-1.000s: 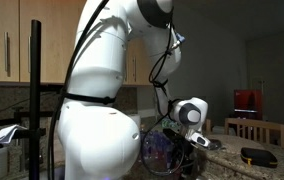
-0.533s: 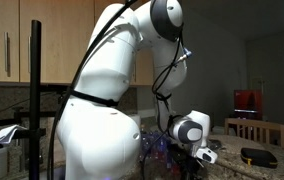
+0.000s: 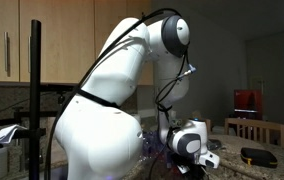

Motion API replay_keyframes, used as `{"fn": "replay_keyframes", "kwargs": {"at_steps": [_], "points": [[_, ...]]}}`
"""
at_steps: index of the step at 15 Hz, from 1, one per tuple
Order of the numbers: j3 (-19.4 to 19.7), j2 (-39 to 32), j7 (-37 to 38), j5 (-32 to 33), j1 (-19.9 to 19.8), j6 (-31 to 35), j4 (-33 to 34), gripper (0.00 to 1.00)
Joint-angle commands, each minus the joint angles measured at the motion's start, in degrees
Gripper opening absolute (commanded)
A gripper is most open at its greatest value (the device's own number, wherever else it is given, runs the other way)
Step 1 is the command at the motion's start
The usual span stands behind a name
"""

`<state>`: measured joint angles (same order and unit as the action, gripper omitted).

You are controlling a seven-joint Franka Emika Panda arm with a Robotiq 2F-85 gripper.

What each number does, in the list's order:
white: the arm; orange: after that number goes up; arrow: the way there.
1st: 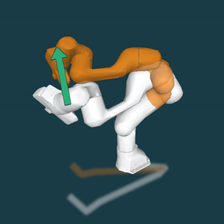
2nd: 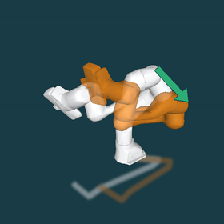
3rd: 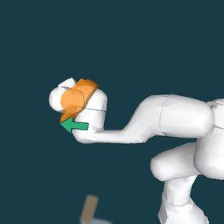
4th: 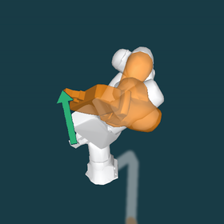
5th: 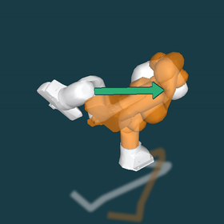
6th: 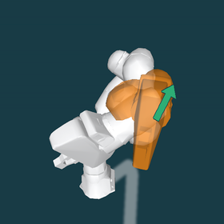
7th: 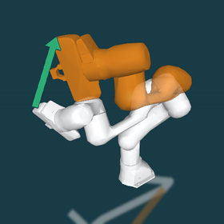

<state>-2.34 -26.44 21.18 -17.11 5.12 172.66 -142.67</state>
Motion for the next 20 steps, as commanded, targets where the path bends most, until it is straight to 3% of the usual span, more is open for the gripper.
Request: {"fn": "replay_keyframes", "kwargs": {"at_steps": [1,8,15,17,20], "points": [[5.60,-5.39,3.43,2.13,6.93,1.53,4.71,1.00],[13.61,-13.32,8.12,1.95,15.86,0.09,15.11,1.00],[27.57,-17.68,19.11,2.51,27.72,-0.64,20.46,1.00],[30.33,-19.26,21.60,2.94,29.88,-2.22,21.91,1.00],[30.38,-18.48,22.27,4.55,29.74,-6.88,22.64,1.00]]}}
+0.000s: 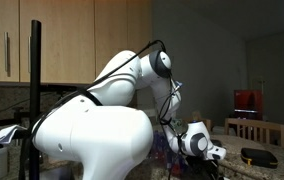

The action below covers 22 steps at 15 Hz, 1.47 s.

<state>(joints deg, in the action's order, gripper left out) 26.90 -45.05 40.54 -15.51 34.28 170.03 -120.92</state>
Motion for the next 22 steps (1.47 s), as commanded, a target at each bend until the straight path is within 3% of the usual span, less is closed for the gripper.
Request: {"fn": "replay_keyframes", "kwargs": {"at_steps": [1,5,7,12,15,17,22], "points": [[0.58,1.05,2.86,3.95,-0.09,-6.34,1.01,1.00],[0.51,1.54,5.08,7.54,-1.51,-9.15,2.18,1.00],[0.63,0.18,6.42,8.89,-2.29,-7.49,3.53,1.00],[-7.18,-0.98,3.47,8.74,-11.95,-12.63,8.74,1.00],[-9.08,-2.53,4.77,9.12,-14.55,-14.16,11.66,1.00],[-6.99,-3.86,7.10,10.76,-12.54,-12.27,12.76,1.00],[3.05,-5.73,14.91,17.82,-1.26,-0.15,9.94,1.00]]}}
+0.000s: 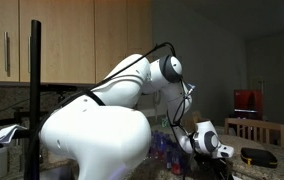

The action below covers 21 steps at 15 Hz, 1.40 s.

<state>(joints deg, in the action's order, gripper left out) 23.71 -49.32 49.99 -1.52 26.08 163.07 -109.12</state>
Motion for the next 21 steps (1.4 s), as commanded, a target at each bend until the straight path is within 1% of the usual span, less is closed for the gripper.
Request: {"fn": "replay_keyframes", "kwargs": {"at_steps": [1,2,5,7,10,11,12,14,16,18,19,20,21], "points": [[8.83,-2.26,7.37,4.65,9.78,8.07,-2.91,1.00],[11.70,-3.20,9.11,4.87,12.77,9.46,-3.94,1.00],[16.90,-4.54,11.00,2.52,18.78,10.56,-6.55,1.00],[18.54,-2.64,11.21,1.15,20.86,8.58,-8.41,1.00],[18.91,3.38,8.70,0.87,20.63,-0.14,-10.13,1.00],[19.74,4.72,9.38,1.39,20.85,-2.68,-10.41,1.00],[19.40,7.16,8.75,2.25,20.00,-5.71,-10.72,1.00],[20.67,10.95,10.25,3.76,20.10,-9.24,-11.70,1.00],[20.83,15.85,9.94,5.69,19.43,-11.32,-13.11,1.00],[19.62,21.60,8.63,7.49,17.86,-14.04,-14.66,1.00],[19.57,24.00,3.34,3.89,18.15,-16.58,-15.60,1.00],[16.15,27.68,4.24,8.45,14.63,-18.14,-16.47,1.00],[14.85,30.03,2.93,9.44,13.47,-19.79,-17.78,1.00]]}}
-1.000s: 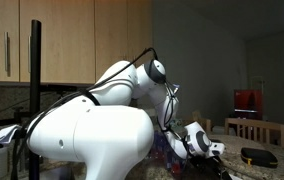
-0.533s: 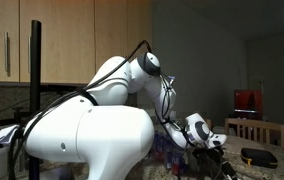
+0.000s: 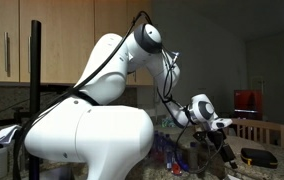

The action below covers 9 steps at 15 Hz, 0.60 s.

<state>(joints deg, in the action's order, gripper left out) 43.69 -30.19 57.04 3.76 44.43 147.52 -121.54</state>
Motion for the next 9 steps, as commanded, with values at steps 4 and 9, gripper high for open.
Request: {"fn": "replay_keyframes", "kwargs": {"at_steps": [4,9], "points": [[-15.12,21.80,-8.00,9.26,-14.87,-10.47,-13.43,1.00],[-30.15,29.58,-20.74,7.20,-31.07,-16.15,-22.39,1.00]]}}
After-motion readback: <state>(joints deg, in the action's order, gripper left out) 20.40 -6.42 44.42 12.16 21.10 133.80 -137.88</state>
